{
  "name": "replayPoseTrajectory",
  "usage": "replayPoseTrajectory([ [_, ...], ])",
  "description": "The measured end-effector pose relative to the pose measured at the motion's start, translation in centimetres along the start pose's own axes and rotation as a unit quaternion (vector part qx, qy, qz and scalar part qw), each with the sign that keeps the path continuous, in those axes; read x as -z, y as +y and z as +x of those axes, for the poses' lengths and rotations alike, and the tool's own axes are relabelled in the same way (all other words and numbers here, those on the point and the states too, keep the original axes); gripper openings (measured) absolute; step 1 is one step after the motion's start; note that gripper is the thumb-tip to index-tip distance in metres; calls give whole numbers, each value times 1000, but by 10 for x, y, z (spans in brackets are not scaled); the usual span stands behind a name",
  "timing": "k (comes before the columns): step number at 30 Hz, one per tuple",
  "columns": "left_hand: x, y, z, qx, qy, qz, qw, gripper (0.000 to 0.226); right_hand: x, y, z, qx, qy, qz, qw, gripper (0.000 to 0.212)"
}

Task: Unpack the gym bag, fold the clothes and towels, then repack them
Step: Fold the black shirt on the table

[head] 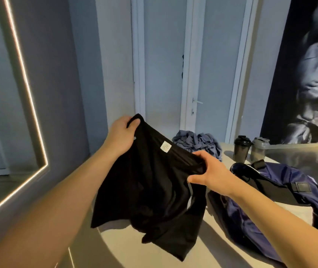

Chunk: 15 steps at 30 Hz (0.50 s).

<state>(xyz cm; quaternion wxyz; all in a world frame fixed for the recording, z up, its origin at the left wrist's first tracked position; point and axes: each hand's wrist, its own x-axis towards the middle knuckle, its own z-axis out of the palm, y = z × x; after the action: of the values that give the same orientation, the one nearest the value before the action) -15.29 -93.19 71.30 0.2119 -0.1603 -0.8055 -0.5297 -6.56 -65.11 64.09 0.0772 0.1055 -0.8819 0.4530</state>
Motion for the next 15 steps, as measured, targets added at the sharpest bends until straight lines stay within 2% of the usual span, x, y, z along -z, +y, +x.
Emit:
replayPoseTrajectory([
  [3,19,20,12,-43,-14,66,997,30,5,-4,13,24,69,-59,996,29],
  [8,57,45,33,-65,-21,125,990,37,31,-22,35,6,116,45,992,4],
  [11,82,56,48,-73,5,145,987,42,50,-46,45,3,127,76,989,10],
  [15,111,77,59,-108,61,201,972,47,71,-86,64,36,227,17,973,13],
])
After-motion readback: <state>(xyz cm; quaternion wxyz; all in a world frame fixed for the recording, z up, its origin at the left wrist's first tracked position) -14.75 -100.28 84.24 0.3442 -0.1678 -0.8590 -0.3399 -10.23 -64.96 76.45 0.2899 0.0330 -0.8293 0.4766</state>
